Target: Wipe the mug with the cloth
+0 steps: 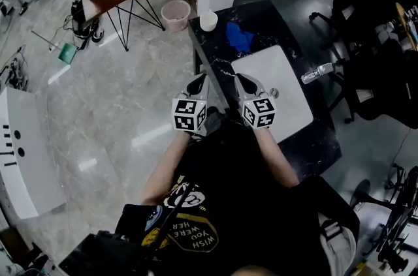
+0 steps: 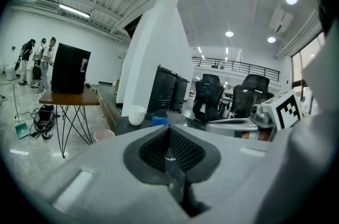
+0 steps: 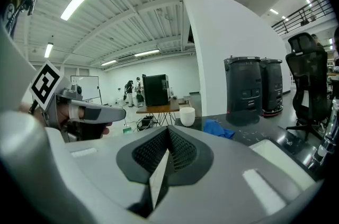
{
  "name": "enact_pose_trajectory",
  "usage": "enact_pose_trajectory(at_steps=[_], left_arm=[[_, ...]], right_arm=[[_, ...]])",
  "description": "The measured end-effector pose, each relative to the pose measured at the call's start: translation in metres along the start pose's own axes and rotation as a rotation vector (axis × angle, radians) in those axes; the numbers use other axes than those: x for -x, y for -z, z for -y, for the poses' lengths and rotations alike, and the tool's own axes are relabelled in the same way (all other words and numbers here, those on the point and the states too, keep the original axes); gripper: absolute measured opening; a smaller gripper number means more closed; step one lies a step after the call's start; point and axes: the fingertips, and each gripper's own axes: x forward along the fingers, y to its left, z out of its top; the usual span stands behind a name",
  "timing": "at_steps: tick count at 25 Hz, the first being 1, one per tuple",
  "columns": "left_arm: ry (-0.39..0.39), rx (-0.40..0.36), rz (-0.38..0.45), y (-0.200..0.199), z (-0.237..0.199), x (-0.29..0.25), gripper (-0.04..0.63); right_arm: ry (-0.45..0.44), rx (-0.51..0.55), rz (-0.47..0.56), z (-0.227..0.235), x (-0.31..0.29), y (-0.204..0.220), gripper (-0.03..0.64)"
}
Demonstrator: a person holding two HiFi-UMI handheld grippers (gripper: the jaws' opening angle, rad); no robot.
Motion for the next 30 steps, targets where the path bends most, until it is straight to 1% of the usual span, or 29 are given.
enact_pose_trajectory(at_steps=[3, 7, 10, 12, 14, 16, 19, 23, 25, 27, 28, 30], left_arm=[[0.005, -0.002, 0.0, 0.002, 0.0, 0.006, 0.002], [0.007, 0.02, -0.021, 0.016, -0.004, 0.011, 0.002], [0.007, 0.046, -0.013, 0.02, -0.009, 0.017, 0.002], [0.013, 0.086, 0.008, 0.019, -0.013, 0.019, 0.002], [0.021, 0.117, 0.01, 0.02, -0.019, 0.019, 0.002], [0.03, 0.109, -0.012, 0.021, -0.023, 0.014, 0.002], [0.051, 0.064, -0.063, 0.019, -0.028, 0.003, 0.002], [0.106, 0.021, -0.06, 0.009, -0.032, -0.021, 0.002], [0.117, -0.009, -0.086, 0.011, -0.038, -0.035, 0.002], [0.123, -0.043, -0.101, 0.006, -0.048, -0.05, 0.002], [0.128, -0.04, -0.095, 0.0, -0.053, -0.057, 0.002], [0.149, 0.022, -0.067, -0.014, -0.064, -0.07, 0.0]], right_arm=[[0.01, 0.001, 0.013, -0.002, 0.003, -0.001, 0.002], [0.002, -0.052, 0.071, -0.008, 0.009, -0.006, 0.003], [0.005, -0.053, 0.05, -0.012, 0.011, 0.002, 0.003], [0.018, -0.057, 0.029, -0.011, 0.01, 0.007, 0.003], [0.031, -0.057, 0.01, -0.01, 0.006, 0.009, 0.003], [0.045, -0.061, -0.011, -0.007, -0.003, 0.012, 0.003], [0.055, -0.084, -0.046, 0.0, -0.022, 0.016, 0.003], [0.041, -0.072, -0.082, 0.011, -0.053, 0.016, 0.003], [0.039, -0.071, -0.096, 0.019, -0.065, 0.016, 0.005], [0.032, -0.077, -0.088, 0.031, -0.074, 0.013, 0.005], [0.025, -0.08, -0.081, 0.038, -0.078, 0.012, 0.003], [0.006, -0.083, -0.066, 0.053, -0.089, 0.01, 0.003]])
